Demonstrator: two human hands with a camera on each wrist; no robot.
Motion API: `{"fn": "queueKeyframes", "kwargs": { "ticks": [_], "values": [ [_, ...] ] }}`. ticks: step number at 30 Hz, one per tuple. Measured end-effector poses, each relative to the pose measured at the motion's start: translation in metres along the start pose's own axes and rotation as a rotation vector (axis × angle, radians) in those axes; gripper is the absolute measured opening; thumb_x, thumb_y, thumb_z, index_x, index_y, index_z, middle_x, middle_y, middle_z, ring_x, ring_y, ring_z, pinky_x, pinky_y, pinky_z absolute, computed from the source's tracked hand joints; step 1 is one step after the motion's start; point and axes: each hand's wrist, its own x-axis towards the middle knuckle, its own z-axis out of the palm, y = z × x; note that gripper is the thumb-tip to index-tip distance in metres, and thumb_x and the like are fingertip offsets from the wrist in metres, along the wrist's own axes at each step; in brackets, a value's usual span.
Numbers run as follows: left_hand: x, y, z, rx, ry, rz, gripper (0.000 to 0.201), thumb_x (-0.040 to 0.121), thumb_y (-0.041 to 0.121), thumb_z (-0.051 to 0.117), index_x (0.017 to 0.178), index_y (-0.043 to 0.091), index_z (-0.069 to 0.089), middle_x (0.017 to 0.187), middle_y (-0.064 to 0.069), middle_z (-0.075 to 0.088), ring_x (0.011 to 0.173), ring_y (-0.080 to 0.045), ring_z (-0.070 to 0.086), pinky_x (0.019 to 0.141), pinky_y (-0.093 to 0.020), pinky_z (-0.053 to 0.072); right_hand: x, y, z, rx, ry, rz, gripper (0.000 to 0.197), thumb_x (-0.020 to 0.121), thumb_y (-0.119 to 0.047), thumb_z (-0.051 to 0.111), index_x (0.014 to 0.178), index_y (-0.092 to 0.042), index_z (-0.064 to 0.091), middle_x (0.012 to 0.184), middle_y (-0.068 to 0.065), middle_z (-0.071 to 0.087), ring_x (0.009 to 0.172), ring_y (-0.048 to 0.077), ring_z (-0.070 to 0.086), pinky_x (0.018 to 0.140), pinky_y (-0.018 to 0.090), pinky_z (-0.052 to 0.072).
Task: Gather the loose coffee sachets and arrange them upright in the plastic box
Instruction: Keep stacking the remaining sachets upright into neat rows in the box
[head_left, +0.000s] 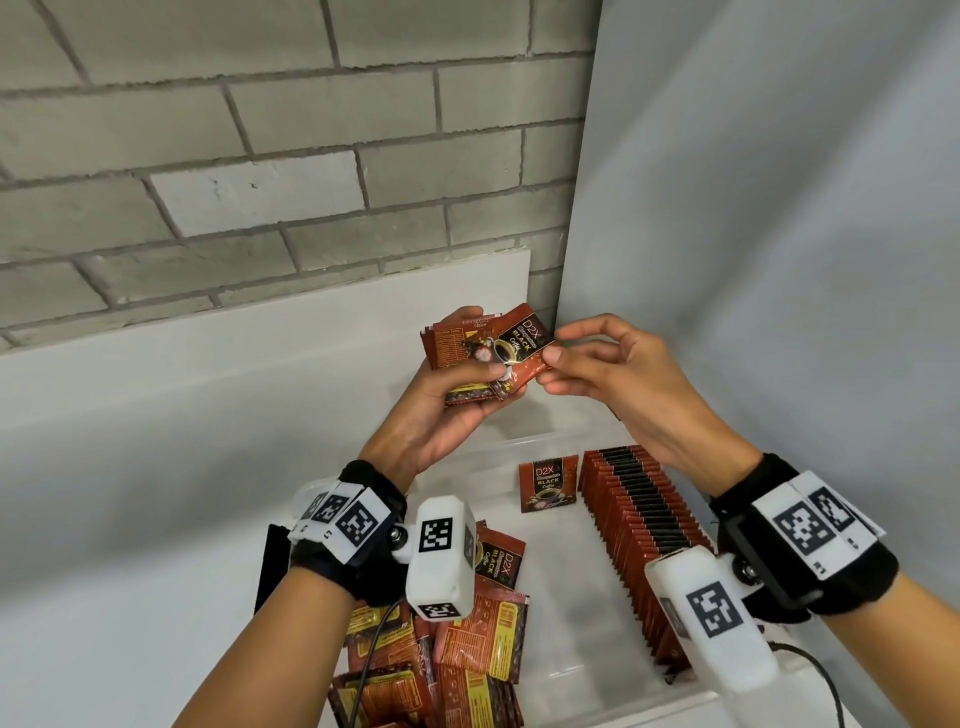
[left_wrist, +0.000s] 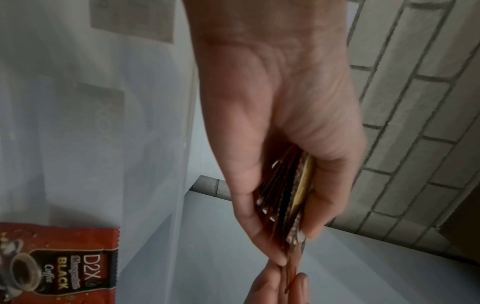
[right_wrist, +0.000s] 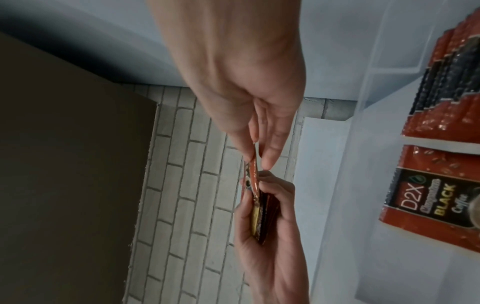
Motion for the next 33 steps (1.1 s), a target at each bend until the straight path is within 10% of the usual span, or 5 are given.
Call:
{"fn": "queueKeyframes", "kwargs": {
  "ticks": [12, 17, 25, 33],
  "values": [
    [0.001, -0.001, -0.001, -0.052, 0.037, -0.081, 0.075, 0.066, 0.010, 0.084, 0.132, 0.006, 0.049, 0.133, -0.024, 0.055, 0.117, -0.035, 0.059, 0.088, -0.046, 0.054, 0.003, -0.006, -0.021, -0.110, -0.138, 0.163, 0.031, 0.070, -0.007, 0.073, 0.101, -0.005, 0.068, 0.080, 0.009, 0.072, 0.063, 0.012, 0.067, 0.060, 0.018, 0.055],
    [0.002, 0.002, -0.005, -0.124, 0.152, -0.054, 0.044, 0.081, 0.017, 0.065, 0.122, 0.007, 0.051, 0.089, -0.013, 0.067, 0.078, -0.023, 0.065, 0.077, -0.036, 0.055, -0.002, -0.018, -0.037, -0.484, -0.290, 0.157, 0.017, 0.081, -0.007, 0.071, 0.098, -0.008, 0.071, 0.074, 0.006, 0.073, 0.064, 0.012, 0.067, 0.061, 0.018, 0.054],
    [0.002, 0.002, -0.002, -0.112, 0.176, -0.033, 0.036, 0.084, 0.015, 0.062, 0.118, 0.013, 0.052, 0.090, -0.014, 0.063, 0.075, -0.025, 0.062, 0.070, -0.033, 0.054, -0.003, 0.002, -0.015, -1.156, -0.464, 0.088, 0.010, 0.085, -0.014, 0.071, 0.094, -0.015, 0.076, 0.049, -0.011, 0.062, 0.042, -0.001, 0.057, 0.051, 0.011, 0.044],
    [0.001, 0.002, 0.000, -0.133, 0.176, -0.034, 0.021, 0.091, 0.005, 0.051, 0.103, 0.017, 0.063, 0.091, -0.016, 0.065, 0.078, -0.026, 0.061, 0.068, -0.034, 0.055, -0.006, 0.014, -0.009, -1.318, -0.480, 0.147, 0.012, 0.087, -0.015, 0.068, 0.098, -0.014, 0.074, 0.061, 0.002, 0.065, 0.049, 0.013, 0.060, 0.055, 0.018, 0.050]
  ]
}}
